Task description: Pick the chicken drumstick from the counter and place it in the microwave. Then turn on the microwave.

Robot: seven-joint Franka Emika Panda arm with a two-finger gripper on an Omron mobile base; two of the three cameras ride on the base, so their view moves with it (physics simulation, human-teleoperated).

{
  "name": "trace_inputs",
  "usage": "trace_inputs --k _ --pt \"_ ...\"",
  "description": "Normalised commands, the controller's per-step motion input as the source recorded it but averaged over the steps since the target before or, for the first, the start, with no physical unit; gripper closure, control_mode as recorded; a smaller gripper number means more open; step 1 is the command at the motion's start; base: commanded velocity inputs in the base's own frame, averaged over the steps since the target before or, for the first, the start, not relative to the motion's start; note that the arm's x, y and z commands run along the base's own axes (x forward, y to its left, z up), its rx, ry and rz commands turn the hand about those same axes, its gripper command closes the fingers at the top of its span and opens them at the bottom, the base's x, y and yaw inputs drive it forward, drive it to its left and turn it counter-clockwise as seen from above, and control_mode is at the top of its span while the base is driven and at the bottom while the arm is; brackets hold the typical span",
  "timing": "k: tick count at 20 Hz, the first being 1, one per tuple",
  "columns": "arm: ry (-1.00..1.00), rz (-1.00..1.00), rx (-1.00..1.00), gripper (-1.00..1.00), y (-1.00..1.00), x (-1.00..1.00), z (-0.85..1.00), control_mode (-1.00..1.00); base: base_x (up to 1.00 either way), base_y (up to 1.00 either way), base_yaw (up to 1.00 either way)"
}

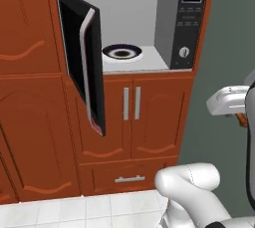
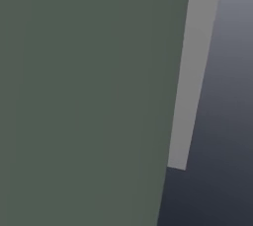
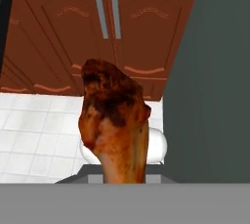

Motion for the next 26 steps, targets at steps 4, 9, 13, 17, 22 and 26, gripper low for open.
trace_inputs --k 4,9,13,17,22,26 --pt "0.0 0.0 0.0 1.0 0.0 0.0 0.0 1.0 0.87 -0.16 0.09" --pt "0.0 0.0 0.0 1.0 0.0 0.0 0.0 1.0 0.8 -0.18 0.11" --pt "0.0 0.0 0.0 1.0 0.0 0.0 0.0 1.0 0.3 -0.19 0.12" --pt "0.0 0.0 0.0 1.0 0.0 0.0 0.0 1.0 0.0 -0.01 0.09" --pt "0.0 0.0 0.0 1.0 0.0 0.0 0.0 1.0 0.13 0.0 0.03" --pt "0.0 0.0 0.0 1.0 0.0 0.0 0.0 1.0 0.04 0.0 0.01"
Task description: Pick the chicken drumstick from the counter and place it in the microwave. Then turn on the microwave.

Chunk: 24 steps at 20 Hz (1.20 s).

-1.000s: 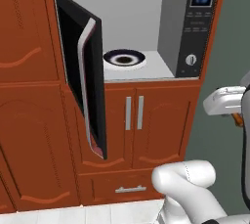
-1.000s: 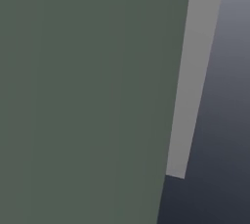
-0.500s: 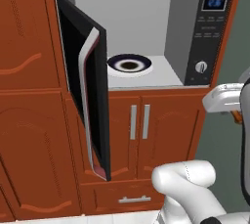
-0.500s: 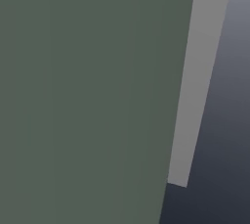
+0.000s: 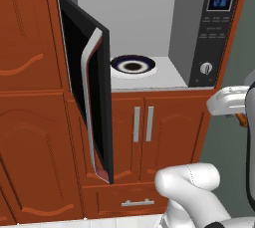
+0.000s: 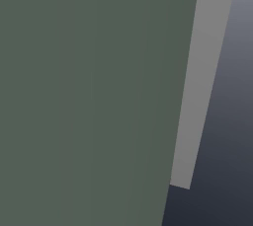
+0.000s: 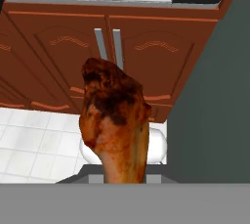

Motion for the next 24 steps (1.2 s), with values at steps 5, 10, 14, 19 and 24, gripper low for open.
trace_inputs --k 5,10,14,19,24 --pt "-0.06 0.13 -0.03 1.0 0.17 0.71 -0.16 -1.0 0.0 0.0 0.0" --pt "-0.15 0.18 -0.01 1.0 0.17 1.0 -0.02 -1.0 0.0 0.0 0.0" --pt "-0.06 0.11 -0.01 1.0 0.11 0.97 0.0 -1.0 0.0 0.0 0.0" --pt "-0.03 0.07 -0.03 1.0 0.26 0.9 0.0 -1.0 0.0 0.0 0.0" --pt "-0.03 0.0 -0.05 1.0 0.2 0.38 0.11 -1.0 0.0 0.0 0.0"
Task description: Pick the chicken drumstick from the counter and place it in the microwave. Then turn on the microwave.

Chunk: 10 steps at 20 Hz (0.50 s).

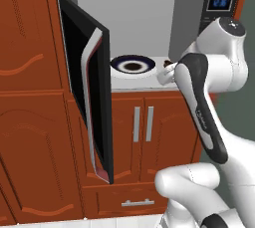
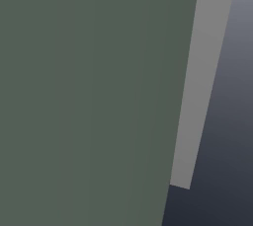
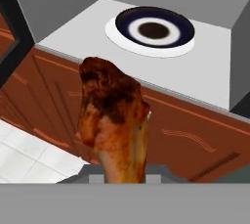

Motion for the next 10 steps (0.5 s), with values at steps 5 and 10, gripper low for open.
trace_inputs --k 5,10 --pt "0.0 0.0 -0.05 1.0 0.06 0.74 0.0 -1.0 0.0 0.0 0.0" --pt "0.0 0.01 -0.01 1.0 -0.01 0.72 0.0 -1.0 0.0 0.0 0.0"
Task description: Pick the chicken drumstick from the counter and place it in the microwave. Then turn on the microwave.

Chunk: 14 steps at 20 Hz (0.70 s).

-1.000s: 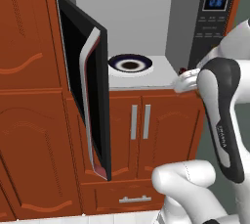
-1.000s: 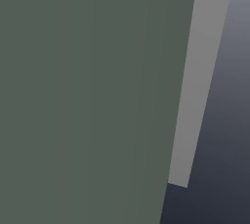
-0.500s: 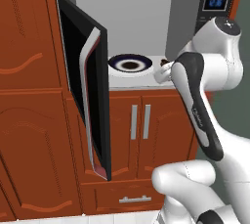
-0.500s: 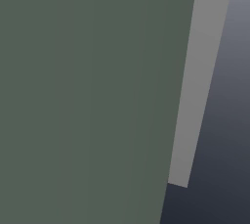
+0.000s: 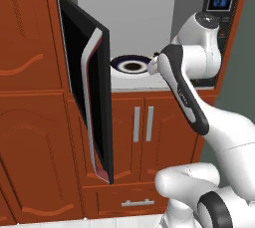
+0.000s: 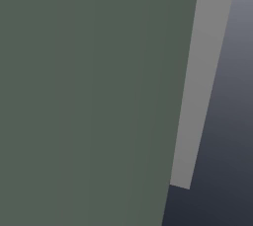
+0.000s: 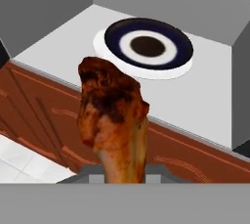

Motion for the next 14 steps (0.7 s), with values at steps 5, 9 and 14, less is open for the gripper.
trace_inputs --k 5,9,14 --pt "0.0 0.02 -0.01 1.0 0.0 0.68 0.0 -1.0 0.0 0.0 0.0" --pt "0.0 0.01 -0.02 1.0 0.0 0.67 -0.16 -1.0 0.0 0.0 0.0" --pt "0.0 0.01 -0.03 1.0 0.0 0.62 -0.31 -1.0 0.0 0.0 0.0"
